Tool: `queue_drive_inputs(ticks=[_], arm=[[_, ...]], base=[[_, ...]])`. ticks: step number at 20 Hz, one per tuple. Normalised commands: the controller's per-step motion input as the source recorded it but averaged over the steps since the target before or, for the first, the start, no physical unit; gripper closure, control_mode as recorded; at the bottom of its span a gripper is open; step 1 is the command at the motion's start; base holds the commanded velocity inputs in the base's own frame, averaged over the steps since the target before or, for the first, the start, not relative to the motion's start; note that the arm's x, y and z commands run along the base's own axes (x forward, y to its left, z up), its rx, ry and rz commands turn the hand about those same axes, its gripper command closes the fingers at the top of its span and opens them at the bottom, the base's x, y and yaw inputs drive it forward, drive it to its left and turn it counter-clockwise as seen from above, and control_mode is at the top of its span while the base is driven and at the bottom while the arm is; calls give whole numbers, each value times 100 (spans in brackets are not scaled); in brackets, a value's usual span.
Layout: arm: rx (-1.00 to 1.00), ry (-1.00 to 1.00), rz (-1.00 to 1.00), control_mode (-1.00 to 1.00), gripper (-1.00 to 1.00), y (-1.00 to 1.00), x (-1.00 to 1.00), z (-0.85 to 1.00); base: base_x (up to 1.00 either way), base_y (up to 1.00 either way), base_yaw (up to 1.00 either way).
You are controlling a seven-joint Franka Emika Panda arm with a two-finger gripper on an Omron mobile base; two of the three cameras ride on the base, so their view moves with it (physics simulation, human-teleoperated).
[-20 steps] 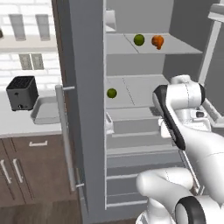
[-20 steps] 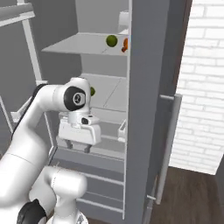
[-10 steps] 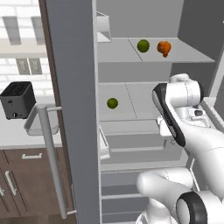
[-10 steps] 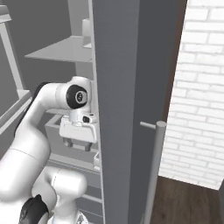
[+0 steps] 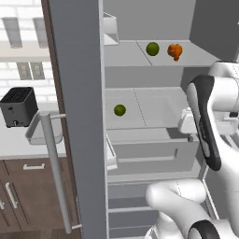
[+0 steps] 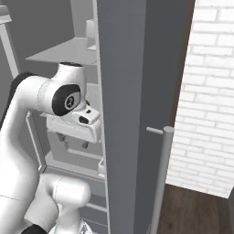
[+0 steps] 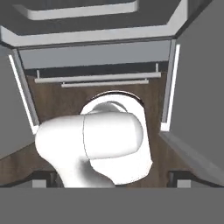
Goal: Place one lime and one chicken drumstick in each tupperware on the nearby counter, to pack two identical lunches.
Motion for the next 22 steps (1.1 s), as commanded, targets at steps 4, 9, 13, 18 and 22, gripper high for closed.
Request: queue_drive_inputs(ticks=[4,9,13,18,22], arm=[[14,-56,24,-100,-100,57,66,73],[12,-40,23,-100,-100,58,100,30],[4,-8,21,-100,-100,51,100,-10],[0,-3,12,-100,-100,51,93,-56],[-3,-10,0,-100,-100,9,88,-49]], base=[[0,0,0],[0,0,0],[0,0,0],[0,0,0],[0,0,0]])
